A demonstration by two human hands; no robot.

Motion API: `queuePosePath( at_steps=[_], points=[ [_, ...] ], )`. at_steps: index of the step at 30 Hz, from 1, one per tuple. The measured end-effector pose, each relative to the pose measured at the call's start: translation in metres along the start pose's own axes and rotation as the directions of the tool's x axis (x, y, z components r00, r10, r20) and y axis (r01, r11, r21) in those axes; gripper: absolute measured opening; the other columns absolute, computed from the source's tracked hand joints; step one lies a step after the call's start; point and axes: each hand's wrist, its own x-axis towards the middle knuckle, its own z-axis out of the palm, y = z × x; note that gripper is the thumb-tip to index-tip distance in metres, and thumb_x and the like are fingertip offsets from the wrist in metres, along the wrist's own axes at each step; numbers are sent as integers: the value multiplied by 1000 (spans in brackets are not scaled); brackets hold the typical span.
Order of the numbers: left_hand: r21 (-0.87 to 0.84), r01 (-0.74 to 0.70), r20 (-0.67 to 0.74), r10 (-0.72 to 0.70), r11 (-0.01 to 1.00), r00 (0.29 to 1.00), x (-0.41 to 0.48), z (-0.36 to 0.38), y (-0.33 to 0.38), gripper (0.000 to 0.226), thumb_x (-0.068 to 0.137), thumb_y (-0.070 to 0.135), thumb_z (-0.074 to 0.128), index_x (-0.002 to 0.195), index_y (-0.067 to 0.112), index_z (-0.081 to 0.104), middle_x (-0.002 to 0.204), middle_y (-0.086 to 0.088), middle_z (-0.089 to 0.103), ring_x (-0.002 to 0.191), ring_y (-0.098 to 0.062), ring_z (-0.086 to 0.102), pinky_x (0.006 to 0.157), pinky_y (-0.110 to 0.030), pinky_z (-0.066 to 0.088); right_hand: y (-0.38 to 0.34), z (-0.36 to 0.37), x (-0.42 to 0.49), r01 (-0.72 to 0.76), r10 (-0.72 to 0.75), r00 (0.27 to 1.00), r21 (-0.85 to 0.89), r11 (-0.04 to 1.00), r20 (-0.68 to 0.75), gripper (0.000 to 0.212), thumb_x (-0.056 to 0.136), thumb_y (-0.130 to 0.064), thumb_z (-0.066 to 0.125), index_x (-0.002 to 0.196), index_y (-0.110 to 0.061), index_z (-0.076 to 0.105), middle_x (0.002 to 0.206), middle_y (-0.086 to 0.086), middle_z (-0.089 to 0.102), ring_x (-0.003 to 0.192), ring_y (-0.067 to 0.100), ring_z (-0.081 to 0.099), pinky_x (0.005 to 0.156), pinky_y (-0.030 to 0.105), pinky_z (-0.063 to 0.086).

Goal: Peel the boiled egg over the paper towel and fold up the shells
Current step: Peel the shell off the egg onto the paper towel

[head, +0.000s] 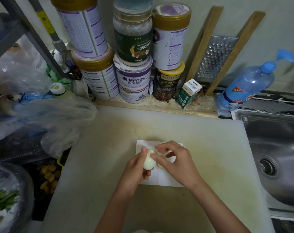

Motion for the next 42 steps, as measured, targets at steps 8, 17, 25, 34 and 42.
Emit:
queuePosePath(
  at_steps=[8,17,25,34,42],
  points=[
    [171,-5,-14,8,985,1000,-1,-1,9,57,75,76,32,68,31,66,51,5,48,45,-7,44,44,-17,38,-4,6,-2,66,-66,995,-1,998,72,30,78,-26,74,107,-21,69,99,-6,67,88,11,62,81,29,52],
    [116,-129,9,128,985,992,0,0,10,33,87,43,57,103,16,64,64,4,54,55,-7,51,52,-20,43,-1,1,1,46,-46,993,-4,999,-109,17,81,-24,71,95,-16,73,85,-6,71,75,8,66,74,29,54],
    [190,-112,-138,140,975,980,4,0,8,34,86,48,57,77,17,64,50,10,44,49,-7,44,50,-18,40,-2,3,-3,173,-188,980,-201,964,-60,19,90,-28,60,102,-17,69,80,-2,72,70,11,66,69,32,54],
    [245,-13,-239,73,969,968,7,4,11,53,84,52,56,73,0,56,57,-2,38,46,-9,37,50,-20,34,-1,-2,0,255,-200,963,-368,894,181,23,94,-23,46,114,-15,56,82,5,72,73,24,66,69,37,51],
    [-12,39,-170,-40,999,985,5,10,8,31,78,36,72,87,7,71,70,2,66,58,-3,62,58,-18,53,1,-3,2,233,-183,972,-472,850,150,14,91,-17,45,98,-11,56,62,8,64,55,30,53,56,37,45]
  ],
)
